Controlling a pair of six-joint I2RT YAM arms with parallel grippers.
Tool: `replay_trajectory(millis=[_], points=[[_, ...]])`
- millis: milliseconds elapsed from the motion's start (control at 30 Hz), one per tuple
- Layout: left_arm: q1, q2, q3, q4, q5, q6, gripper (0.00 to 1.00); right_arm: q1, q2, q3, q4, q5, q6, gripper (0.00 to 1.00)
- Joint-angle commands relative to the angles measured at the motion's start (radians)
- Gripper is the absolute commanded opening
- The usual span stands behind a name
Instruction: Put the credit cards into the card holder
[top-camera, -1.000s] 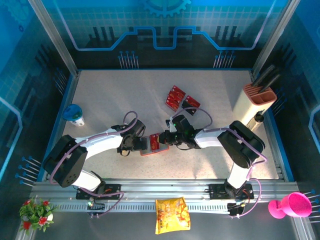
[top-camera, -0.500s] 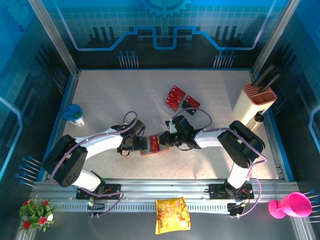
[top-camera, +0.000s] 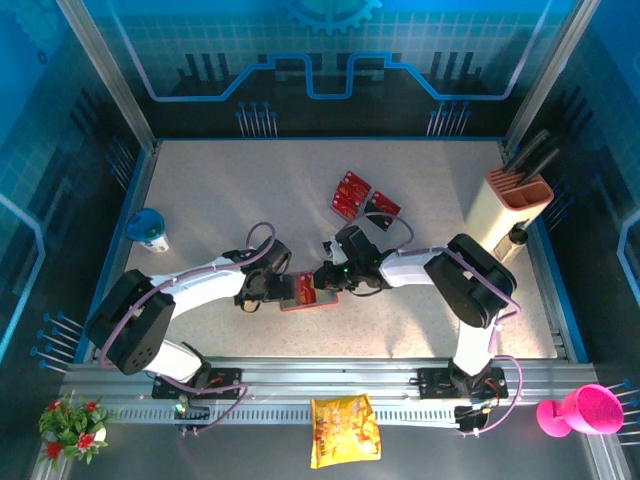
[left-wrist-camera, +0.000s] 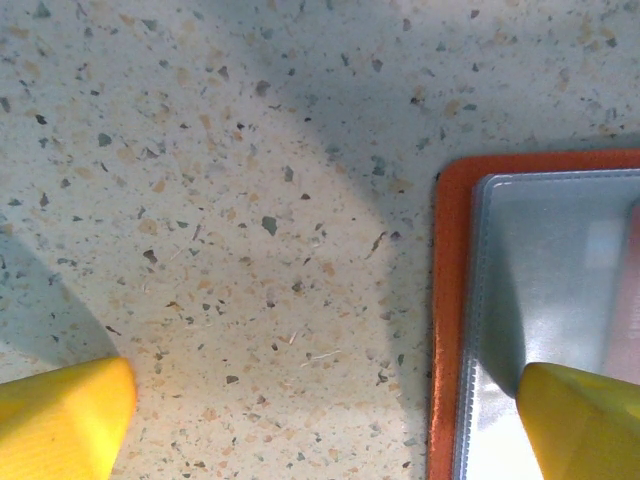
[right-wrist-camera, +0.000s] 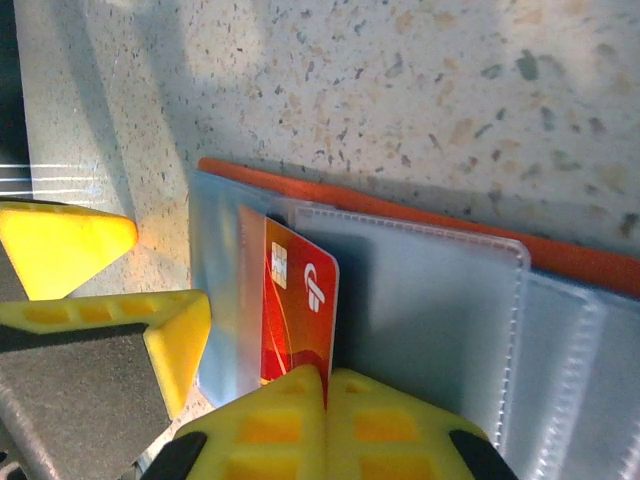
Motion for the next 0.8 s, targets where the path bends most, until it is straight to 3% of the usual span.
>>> replay_trajectory(millis=[0, 33, 133, 200, 333, 533, 767], points=[[-0.008, 0.009, -0.015, -0.011, -0.002, -0.006, 0.99, 0.027, 0.039, 0.015, -0.113, -0.010, -0.038, 0.00], [-0.007, 0.006, -0.012, -0.012, -0.001, -0.006, 0.99, 0.027, 0.042, 0.014, -0.124, -0.010, -0.040, 0.00], [-0.007, -0.006, 0.008, -0.019, -0.002, -0.008, 0.99, 0.025, 0.017, 0.055, -0.175, -0.008, -0.061, 0.20], [-0.005, -0.024, 0.026, -0.032, -0.004, -0.011, 0.99, 0.019, -0.017, 0.069, -0.218, 0.002, -0.079, 0.29], [-0.001, -0.082, 0.039, -0.051, -0.005, -0.027, 0.99, 0.005, -0.087, 0.100, -0.315, 0.027, -0.121, 0.35], [0.029, -0.148, 0.003, -0.086, -0.015, -0.077, 0.99, 0.006, -0.119, 0.164, -0.467, 0.083, -0.192, 0.34], [0.062, -0.117, -0.013, -0.126, -0.033, -0.118, 0.99, 0.023, -0.067, 0.267, -0.609, 0.152, -0.257, 0.18]])
